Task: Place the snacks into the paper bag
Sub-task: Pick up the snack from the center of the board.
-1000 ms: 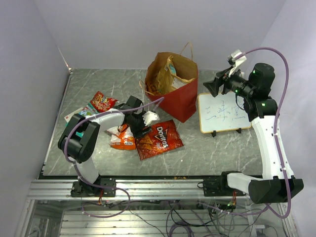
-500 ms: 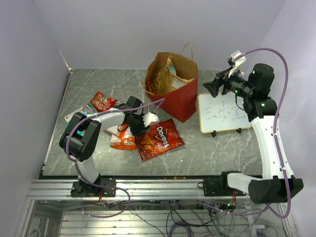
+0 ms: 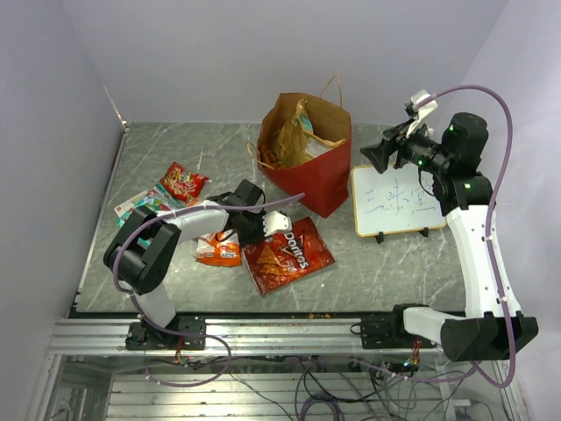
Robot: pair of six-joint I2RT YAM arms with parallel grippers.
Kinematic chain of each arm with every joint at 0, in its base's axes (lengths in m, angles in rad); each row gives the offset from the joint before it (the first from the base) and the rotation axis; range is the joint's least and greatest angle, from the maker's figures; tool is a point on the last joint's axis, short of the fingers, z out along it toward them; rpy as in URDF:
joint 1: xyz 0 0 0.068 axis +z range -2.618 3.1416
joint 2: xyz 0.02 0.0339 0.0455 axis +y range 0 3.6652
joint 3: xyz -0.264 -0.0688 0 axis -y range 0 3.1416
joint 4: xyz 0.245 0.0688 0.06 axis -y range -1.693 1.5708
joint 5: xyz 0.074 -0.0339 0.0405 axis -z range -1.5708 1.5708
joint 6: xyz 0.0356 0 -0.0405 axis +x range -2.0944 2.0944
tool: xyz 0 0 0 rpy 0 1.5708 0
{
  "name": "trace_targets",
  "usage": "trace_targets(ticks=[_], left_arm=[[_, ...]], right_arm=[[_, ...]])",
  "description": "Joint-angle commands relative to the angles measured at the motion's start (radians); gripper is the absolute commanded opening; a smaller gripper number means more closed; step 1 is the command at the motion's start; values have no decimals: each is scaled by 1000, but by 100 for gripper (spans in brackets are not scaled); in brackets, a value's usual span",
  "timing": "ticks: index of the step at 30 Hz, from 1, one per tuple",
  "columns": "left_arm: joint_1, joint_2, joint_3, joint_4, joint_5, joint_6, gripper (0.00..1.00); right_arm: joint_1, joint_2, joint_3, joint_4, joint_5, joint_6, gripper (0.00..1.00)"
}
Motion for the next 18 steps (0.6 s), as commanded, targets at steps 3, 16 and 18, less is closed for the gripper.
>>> trace_targets(ticks=[3, 16, 18], left_arm=[[-31, -105, 13, -67, -16, 81, 7], [-53, -297, 44, -179, -37, 264, 7], [-61, -307, 47, -195, -40, 275, 7]], right_arm=[[-9, 8, -16, 12, -129, -50, 76], [19, 42, -204, -135, -401, -360, 62], [56, 59, -263, -100, -411, -370, 60]])
